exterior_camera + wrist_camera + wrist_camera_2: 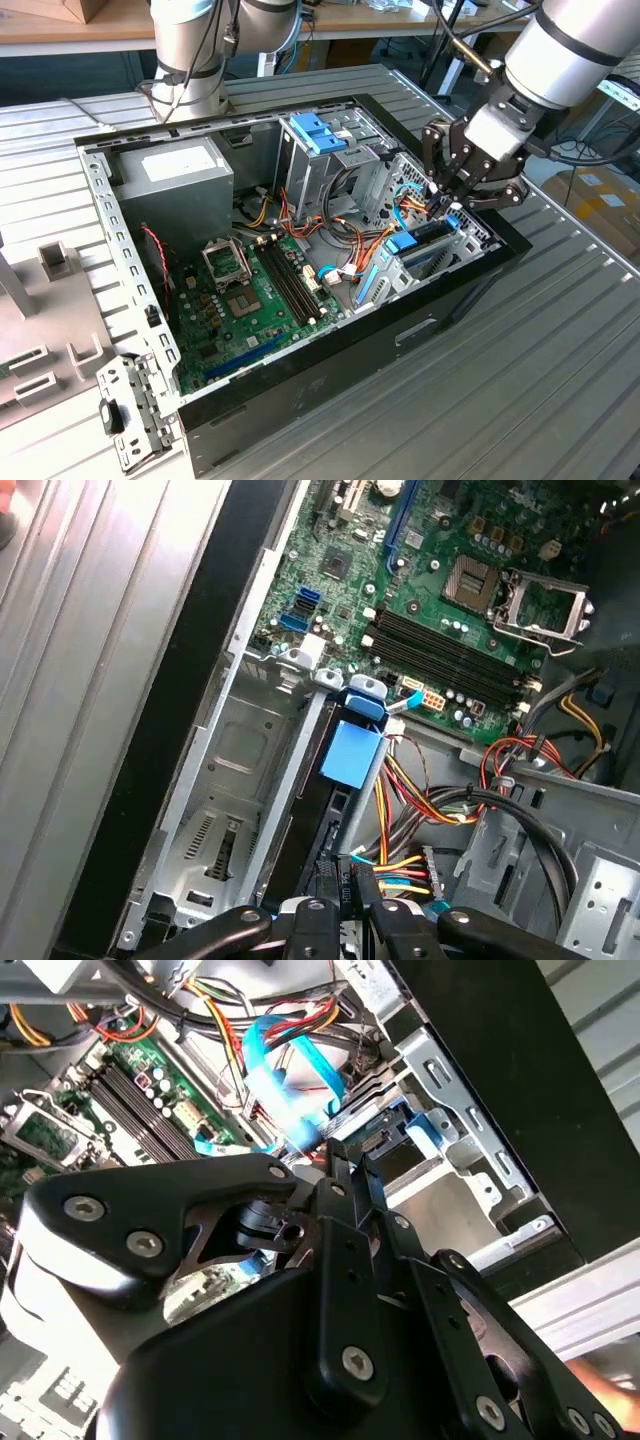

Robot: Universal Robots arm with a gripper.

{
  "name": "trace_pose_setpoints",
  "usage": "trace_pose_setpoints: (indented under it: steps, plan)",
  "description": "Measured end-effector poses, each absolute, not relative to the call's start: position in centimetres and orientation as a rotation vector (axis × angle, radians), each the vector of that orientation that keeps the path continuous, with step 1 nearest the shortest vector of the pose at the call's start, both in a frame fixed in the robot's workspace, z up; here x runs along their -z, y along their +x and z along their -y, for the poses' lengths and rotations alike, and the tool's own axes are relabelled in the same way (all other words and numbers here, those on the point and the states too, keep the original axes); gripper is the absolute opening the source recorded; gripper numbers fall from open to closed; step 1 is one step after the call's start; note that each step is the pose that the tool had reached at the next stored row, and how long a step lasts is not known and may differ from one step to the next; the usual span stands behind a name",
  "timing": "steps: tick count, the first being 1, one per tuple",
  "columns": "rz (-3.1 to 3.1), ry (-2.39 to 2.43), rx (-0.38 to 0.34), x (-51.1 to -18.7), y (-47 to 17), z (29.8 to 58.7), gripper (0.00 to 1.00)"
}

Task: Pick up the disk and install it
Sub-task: 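Insert the first disk wire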

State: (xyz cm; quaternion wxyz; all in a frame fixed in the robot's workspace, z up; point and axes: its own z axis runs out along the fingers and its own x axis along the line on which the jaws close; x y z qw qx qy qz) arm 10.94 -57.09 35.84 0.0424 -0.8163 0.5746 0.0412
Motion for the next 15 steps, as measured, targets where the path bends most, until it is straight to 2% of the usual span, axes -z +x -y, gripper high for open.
trace_pose_setpoints:
  steps: [15]
  plan:
    - [-1.998,-2.300,-0.112,-35.58,10.94,57.09,0.18]
